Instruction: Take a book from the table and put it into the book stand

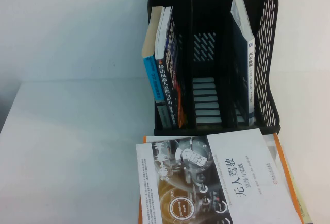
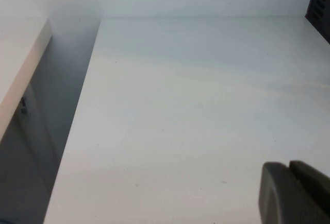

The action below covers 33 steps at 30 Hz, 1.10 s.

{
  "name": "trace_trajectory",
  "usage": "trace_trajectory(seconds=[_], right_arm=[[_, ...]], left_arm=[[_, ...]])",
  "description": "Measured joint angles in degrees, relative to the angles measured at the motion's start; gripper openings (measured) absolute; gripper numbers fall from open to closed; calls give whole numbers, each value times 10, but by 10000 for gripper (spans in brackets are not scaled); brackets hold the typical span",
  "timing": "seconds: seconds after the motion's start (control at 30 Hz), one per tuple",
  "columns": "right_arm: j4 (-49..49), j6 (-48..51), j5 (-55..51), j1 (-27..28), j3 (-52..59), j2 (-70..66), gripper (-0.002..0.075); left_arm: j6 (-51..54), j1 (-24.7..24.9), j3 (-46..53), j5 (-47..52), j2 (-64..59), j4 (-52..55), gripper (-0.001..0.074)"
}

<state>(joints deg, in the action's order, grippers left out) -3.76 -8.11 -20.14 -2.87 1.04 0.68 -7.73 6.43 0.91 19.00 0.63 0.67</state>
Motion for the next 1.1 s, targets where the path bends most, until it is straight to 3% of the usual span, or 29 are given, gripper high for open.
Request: trace_trajectory(seconds=[1.1], right_arm=[[0,0,0,0,0,0,-3]], left_arm=[[10,0,0,0,0,11,-4]])
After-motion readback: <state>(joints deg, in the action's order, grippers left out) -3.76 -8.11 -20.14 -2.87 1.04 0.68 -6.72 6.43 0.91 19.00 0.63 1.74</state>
